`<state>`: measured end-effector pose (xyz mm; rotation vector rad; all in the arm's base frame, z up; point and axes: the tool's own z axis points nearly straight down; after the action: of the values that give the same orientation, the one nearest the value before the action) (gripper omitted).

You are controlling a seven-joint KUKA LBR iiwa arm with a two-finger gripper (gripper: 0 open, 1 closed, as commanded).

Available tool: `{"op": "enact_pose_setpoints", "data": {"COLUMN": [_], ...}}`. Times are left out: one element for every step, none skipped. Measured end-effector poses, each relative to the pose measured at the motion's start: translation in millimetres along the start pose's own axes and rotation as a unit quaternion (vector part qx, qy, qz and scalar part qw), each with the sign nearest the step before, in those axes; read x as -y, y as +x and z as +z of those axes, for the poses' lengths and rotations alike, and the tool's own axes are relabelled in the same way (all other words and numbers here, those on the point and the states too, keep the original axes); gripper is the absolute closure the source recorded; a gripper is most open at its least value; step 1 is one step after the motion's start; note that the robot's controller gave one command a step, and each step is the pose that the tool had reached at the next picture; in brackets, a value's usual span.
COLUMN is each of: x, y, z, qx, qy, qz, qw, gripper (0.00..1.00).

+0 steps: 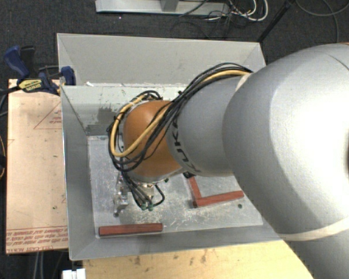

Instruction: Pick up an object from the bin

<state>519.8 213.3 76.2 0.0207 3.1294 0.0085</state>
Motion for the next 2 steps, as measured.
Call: {"op": "enact_pose_setpoints", "data": {"x": [-7.1,-7.0], "y": [-4.9,-5.0], "z": [-3.8,-3.8], "qx": [-0.0051,-0.0050], "qy": [0.001,0.001], "qz": [-0.076,-0.076], "qw": [0.9971,0.9971], "gripper": [0.00,0.00]}}
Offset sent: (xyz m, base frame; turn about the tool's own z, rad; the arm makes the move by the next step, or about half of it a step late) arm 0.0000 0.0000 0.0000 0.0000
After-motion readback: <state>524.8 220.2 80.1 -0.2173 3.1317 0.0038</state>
